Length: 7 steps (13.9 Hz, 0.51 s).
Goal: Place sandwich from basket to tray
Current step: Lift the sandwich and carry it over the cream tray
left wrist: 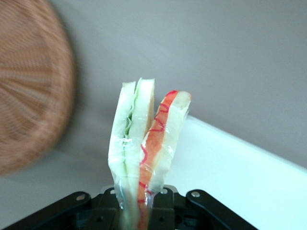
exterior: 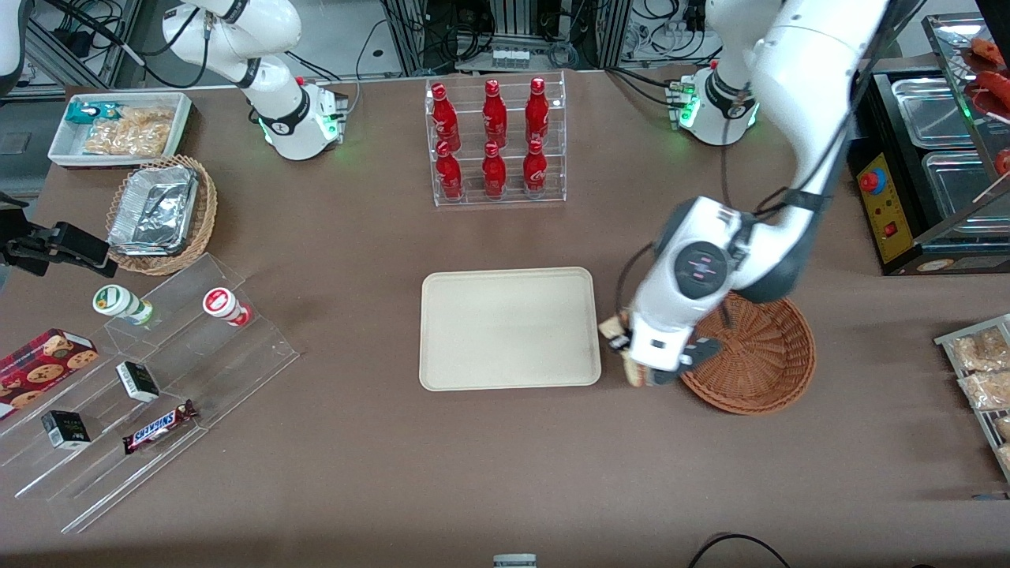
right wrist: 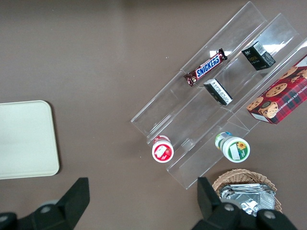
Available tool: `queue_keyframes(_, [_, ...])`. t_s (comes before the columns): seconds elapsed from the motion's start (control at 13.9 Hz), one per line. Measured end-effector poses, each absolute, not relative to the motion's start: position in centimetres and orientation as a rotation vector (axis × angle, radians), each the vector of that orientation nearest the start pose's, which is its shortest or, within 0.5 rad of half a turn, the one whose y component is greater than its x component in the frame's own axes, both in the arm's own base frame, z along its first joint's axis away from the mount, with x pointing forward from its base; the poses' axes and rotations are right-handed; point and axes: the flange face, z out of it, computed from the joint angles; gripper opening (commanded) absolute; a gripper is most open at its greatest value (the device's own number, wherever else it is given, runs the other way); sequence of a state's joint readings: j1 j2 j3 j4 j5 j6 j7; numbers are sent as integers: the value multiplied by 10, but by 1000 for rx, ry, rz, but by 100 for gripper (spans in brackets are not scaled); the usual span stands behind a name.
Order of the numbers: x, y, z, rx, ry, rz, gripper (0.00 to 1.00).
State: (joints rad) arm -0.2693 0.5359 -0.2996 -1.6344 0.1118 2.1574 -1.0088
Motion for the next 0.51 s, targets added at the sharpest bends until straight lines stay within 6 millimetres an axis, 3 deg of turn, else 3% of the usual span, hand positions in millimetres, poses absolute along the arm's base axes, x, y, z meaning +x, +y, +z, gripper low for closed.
queue_keyframes(0.29, [553, -447, 286, -3193, -488, 96, 16])
queue_keyframes(0.51, [543, -482, 264, -3214, -428, 121, 20])
